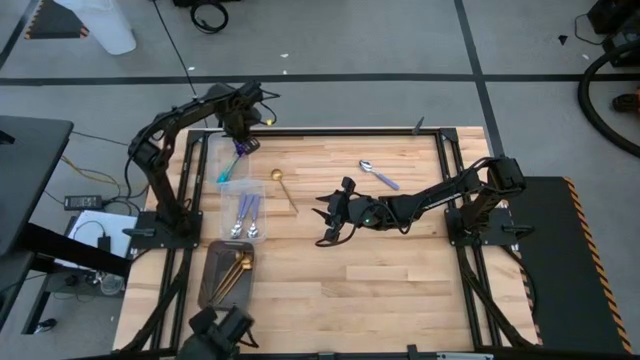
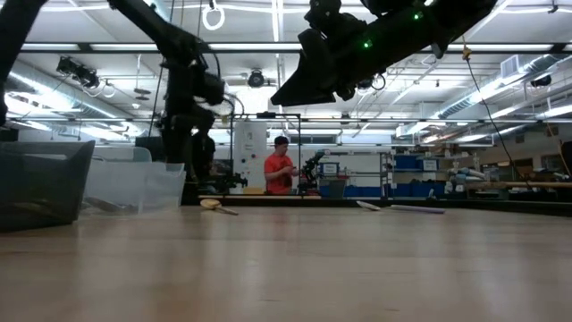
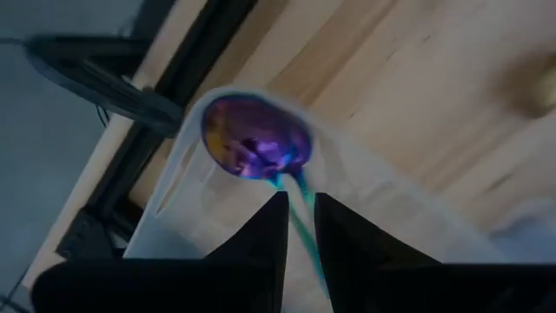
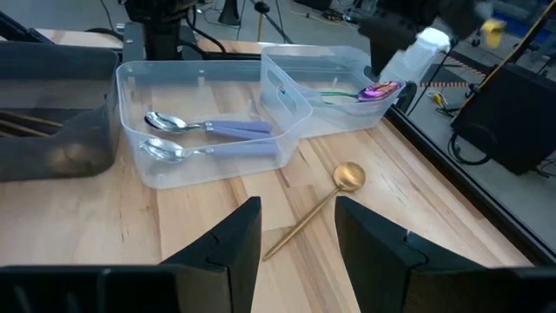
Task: Sort silverware by color (type)
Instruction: Put the blue spoon into the bottom transparent bin
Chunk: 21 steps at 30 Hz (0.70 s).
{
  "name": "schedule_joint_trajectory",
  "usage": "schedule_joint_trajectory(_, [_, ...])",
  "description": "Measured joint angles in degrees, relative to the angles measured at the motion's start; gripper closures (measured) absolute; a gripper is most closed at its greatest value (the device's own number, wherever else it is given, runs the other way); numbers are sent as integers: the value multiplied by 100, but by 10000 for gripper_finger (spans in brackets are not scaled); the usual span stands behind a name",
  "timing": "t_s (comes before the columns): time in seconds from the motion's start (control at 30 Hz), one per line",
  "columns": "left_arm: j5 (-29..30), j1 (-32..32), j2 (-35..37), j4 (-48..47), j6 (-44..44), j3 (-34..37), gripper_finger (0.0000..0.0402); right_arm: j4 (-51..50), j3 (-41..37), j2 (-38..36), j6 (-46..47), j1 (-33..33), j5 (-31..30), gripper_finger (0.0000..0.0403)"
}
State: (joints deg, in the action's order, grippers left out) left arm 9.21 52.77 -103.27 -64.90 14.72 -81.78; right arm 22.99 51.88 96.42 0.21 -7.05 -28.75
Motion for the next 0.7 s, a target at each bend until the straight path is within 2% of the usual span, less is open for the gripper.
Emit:
schedule_joint_trajectory(0.07, [-2, -192, 212, 29, -88, -8, 335, -73, 0, 0, 10, 10, -118, 245])
schedule_joint_trajectory(0.13, [-6, -422, 401, 46, -76, -8, 335, -339, 0, -2, 102, 12, -516, 245])
schedule_joint_trajectory(0.2, [-12, -681, 562, 154, -59, -8, 335, -820, 0, -2, 268, 42, -1008, 245])
schedule_joint_trajectory(0.27, [-144, -899, 737, 440, -42, 99, 335, -1450, 0, -2, 539, 144, -1179, 245])
schedule_joint_trajectory(0.4, [-787, -1277, 1118, 1327, 86, 625, 335, -2746, -13, -2, 1390, 657, -826, 245])
schedule_joint_trajectory(0.57, [-841, -1742, 1549, 1956, 90, 1195, 335, -2677, -406, -2, 1576, 1267, -218, 245])
schedule_joint_trajectory(0.7, [-859, -2050, 1883, 2318, 89, 1569, 335, -2558, -632, -2, 1573, 1631, -5, 245])
